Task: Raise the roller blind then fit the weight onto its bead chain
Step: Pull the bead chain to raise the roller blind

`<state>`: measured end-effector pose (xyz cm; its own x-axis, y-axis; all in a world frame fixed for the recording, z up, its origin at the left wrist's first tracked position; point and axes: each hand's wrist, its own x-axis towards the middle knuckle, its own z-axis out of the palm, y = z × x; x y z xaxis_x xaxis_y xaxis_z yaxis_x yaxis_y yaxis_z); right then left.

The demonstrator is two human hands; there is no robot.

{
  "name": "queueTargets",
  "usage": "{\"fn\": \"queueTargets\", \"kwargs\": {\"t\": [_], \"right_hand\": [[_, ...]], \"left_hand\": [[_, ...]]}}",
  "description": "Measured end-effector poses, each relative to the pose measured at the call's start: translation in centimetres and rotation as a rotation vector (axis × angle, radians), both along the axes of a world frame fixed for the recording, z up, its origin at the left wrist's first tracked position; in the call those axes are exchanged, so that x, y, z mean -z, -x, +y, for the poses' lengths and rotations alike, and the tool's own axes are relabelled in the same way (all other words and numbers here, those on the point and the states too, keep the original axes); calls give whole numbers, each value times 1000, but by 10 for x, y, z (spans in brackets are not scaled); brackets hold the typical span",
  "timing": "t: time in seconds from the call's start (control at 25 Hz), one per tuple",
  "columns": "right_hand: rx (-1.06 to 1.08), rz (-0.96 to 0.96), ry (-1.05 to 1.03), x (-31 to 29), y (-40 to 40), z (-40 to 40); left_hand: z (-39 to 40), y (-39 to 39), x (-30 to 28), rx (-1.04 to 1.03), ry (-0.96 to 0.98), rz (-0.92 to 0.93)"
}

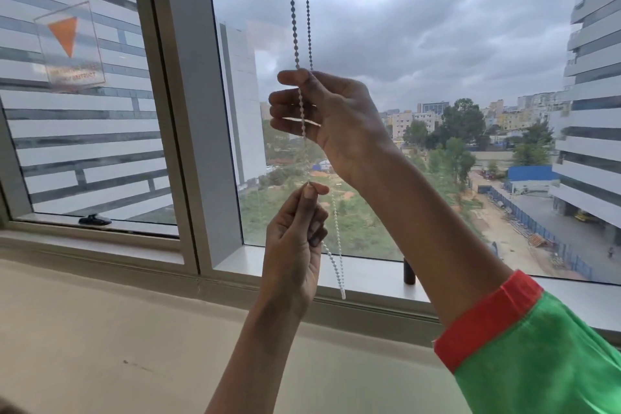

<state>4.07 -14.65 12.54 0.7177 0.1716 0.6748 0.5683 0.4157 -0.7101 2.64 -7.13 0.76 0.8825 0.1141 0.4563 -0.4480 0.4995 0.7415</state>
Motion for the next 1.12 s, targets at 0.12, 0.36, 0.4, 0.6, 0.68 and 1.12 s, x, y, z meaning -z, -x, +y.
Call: {"fn": "queueTargets", "kwargs": {"t": [0.12,0.36,0.4,0.6,0.68,1.12], "right_hand": [[35,10,40,5,-6,-1],[-11,54,56,36,-20,-8],[-7,64,54,42,-22,-9],[80,126,103,88,-37,-20],[113,179,122,116,-46,-26],[135,263,279,216,-88,-58]], "left_hand": [[3,1,0,-48,-52,-1],[9,-10,9,-107,-180,-53],[8,-14,14,-126,-215,-62],[6,-34,69,-159,-373,17],[7,-39,96,-150,-388,112],[-7,-76,151,-460,-803,60]]}}
